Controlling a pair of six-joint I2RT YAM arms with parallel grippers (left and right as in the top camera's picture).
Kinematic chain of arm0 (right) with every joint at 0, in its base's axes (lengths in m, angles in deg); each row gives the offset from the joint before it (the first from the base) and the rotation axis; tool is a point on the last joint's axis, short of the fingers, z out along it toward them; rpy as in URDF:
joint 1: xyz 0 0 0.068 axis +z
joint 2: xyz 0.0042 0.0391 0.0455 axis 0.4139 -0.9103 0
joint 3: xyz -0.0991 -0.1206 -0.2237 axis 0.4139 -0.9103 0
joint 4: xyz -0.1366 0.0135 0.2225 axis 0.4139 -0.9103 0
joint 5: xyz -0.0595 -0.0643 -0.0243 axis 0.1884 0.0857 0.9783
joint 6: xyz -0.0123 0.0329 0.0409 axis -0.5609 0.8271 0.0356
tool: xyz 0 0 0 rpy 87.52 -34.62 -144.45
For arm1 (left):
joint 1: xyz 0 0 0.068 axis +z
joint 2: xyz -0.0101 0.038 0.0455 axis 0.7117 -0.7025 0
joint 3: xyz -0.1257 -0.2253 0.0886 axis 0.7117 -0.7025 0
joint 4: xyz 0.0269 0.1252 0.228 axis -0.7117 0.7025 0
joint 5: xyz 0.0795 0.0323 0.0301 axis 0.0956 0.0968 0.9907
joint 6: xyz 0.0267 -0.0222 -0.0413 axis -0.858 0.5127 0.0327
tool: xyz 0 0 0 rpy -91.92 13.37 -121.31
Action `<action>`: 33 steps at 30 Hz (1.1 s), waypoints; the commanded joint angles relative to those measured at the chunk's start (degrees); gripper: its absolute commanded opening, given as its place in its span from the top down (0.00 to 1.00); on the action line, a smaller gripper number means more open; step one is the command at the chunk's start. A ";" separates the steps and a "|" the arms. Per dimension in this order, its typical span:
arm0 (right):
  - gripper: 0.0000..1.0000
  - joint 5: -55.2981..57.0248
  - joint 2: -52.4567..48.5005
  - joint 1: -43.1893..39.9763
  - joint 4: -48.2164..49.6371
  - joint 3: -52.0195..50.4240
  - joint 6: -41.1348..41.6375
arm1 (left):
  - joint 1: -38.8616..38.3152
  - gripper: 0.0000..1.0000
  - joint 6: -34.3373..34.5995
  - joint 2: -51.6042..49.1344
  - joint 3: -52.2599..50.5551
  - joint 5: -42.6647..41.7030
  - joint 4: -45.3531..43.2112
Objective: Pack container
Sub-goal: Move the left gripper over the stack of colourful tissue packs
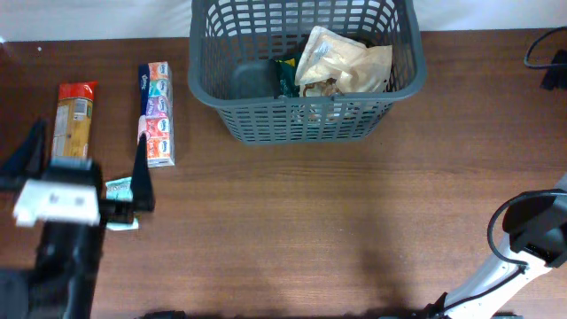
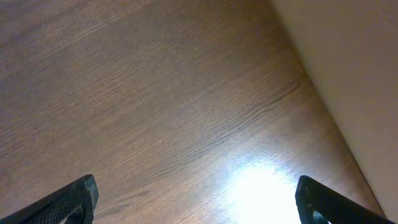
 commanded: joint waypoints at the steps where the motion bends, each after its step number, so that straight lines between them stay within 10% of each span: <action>1: 0.01 -0.11 1.27 0.09 0.00 0.31 0.33 | 0.33 0.01 -1.09 -5.70 0.33 7.17 0.26; 13: 0.01 -0.11 1.27 0.09 0.02 0.31 0.33 | 0.33 0.01 2.82 -38.07 13.29 21.55 21.46; 33: 0.01 -0.11 1.27 0.09 0.02 0.31 0.35 | 1.40 0.01 4.31 -54.97 14.40 16.98 13.40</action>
